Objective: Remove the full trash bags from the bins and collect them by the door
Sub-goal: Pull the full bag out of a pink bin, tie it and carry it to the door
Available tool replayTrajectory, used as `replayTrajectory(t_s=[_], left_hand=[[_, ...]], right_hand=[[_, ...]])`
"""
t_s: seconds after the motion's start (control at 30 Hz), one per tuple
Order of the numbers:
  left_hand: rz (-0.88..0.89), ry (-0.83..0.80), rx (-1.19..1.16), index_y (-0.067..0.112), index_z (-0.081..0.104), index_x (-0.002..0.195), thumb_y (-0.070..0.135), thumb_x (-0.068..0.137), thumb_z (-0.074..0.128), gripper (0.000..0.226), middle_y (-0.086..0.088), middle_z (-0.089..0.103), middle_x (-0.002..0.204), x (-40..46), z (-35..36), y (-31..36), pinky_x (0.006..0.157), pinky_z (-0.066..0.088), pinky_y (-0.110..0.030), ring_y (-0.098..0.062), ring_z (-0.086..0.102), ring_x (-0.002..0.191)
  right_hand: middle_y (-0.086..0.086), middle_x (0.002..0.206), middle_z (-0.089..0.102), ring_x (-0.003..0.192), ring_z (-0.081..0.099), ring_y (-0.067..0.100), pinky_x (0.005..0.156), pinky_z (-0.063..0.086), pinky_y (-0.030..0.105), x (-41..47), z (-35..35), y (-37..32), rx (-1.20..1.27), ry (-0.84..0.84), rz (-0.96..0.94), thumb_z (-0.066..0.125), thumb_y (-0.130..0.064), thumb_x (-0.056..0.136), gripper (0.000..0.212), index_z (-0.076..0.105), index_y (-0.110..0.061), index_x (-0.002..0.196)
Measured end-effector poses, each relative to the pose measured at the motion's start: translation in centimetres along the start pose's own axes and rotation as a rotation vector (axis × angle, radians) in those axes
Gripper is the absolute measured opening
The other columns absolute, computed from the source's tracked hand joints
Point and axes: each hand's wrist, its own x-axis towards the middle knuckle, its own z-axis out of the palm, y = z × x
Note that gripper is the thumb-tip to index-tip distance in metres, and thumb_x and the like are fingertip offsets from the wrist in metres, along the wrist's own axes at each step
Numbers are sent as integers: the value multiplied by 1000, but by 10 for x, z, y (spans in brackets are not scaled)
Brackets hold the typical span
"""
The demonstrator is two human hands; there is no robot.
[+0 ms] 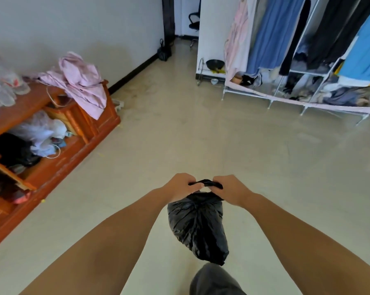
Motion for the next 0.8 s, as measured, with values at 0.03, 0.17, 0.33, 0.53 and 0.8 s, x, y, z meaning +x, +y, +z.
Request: replayTrajectory(t_s=[0.03, 0.17, 0.33, 0.53, 0.8], left_hand=[[8, -4, 8, 18, 34, 58, 41, 95, 45, 45, 2, 32, 53, 23, -10, -5, 51, 20, -28, -15, 30, 50], [12, 4, 43, 18, 32, 57, 40, 96, 44, 46, 1, 31, 54, 120, -52, -25, 52, 19, -28, -16, 29, 51], [-35, 49, 3, 19, 35, 55, 39, 96, 46, 46, 2, 33, 52, 242, -100, -46, 50, 20, -26, -13, 30, 49], [-75, 78, -15, 19, 33, 55, 39, 96, 45, 48, 2, 31, 52, 363, -164, -60, 49, 18, -27, -13, 29, 48], [-81, 80, -22, 18, 31, 55, 41, 96, 45, 49, 2, 29, 52, 528, -239, -117, 49, 17, -27, -13, 27, 48]], right_hand=[[6, 70, 57, 62, 50, 21, 58, 37, 32, 22, -10, 5, -1, 1, 6, 51, -26, 92, 23, 57, -7, 80], [6, 69, 56, 61, 49, 21, 56, 36, 31, 119, -47, 30, -4, 5, -8, 50, -27, 92, 24, 55, -9, 77], [6, 68, 54, 60, 47, 21, 56, 35, 31, 243, -101, 66, -32, -20, -55, 50, -27, 92, 24, 53, -10, 75], [5, 68, 53, 61, 47, 22, 57, 34, 31, 374, -170, 92, -67, -51, -108, 50, -25, 92, 24, 50, -12, 72], [-4, 60, 47, 59, 46, 21, 51, 31, 27, 556, -224, 126, -93, -63, -117, 49, -26, 93, 29, 45, -18, 66]])
